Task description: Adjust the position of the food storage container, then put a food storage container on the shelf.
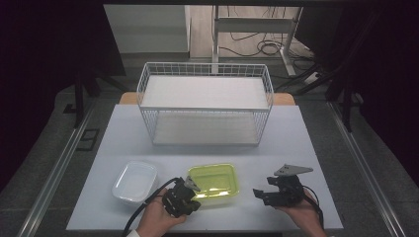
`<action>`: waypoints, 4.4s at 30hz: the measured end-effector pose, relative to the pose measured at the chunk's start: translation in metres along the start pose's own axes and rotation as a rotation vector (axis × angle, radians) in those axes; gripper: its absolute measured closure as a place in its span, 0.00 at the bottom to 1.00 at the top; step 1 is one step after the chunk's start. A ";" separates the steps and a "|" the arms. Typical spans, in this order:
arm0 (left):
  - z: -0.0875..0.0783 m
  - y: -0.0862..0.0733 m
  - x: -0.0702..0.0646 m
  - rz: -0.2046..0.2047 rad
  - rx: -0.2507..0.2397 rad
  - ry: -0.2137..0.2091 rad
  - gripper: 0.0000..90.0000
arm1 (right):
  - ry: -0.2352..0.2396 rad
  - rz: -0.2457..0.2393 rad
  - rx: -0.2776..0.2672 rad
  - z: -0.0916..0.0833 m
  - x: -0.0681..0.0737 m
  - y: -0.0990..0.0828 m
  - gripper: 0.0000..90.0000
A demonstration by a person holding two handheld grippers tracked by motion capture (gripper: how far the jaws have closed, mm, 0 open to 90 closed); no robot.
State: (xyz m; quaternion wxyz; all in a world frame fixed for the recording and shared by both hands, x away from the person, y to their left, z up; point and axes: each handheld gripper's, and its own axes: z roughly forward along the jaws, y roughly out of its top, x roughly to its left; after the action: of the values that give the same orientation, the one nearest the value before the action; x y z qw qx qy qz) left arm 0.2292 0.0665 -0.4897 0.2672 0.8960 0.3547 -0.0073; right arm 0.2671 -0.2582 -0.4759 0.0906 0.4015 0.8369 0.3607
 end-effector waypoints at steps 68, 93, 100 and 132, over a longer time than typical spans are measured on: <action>-0.051 -0.003 0.063 -0.360 -0.234 0.037 0.34 | 0.066 0.152 0.048 0.004 0.018 0.030 0.29; -0.022 0.017 0.071 -0.437 -0.155 0.015 0.41 | 0.074 0.231 0.082 0.032 0.013 0.050 0.39; -0.014 0.015 0.076 -0.463 -0.141 -0.009 0.46 | 0.089 0.236 0.110 0.042 0.011 0.047 0.43; -0.005 0.011 0.080 -0.505 -0.132 -0.118 0.72 | 0.275 0.398 0.162 0.072 0.008 0.046 0.72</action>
State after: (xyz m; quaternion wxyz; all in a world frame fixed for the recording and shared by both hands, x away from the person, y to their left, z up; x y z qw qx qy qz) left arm 0.2954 0.1125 -0.4962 0.3351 0.7578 0.5504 -0.1028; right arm 0.3218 -0.1947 -0.4959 -0.1291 0.5115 0.7720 0.3545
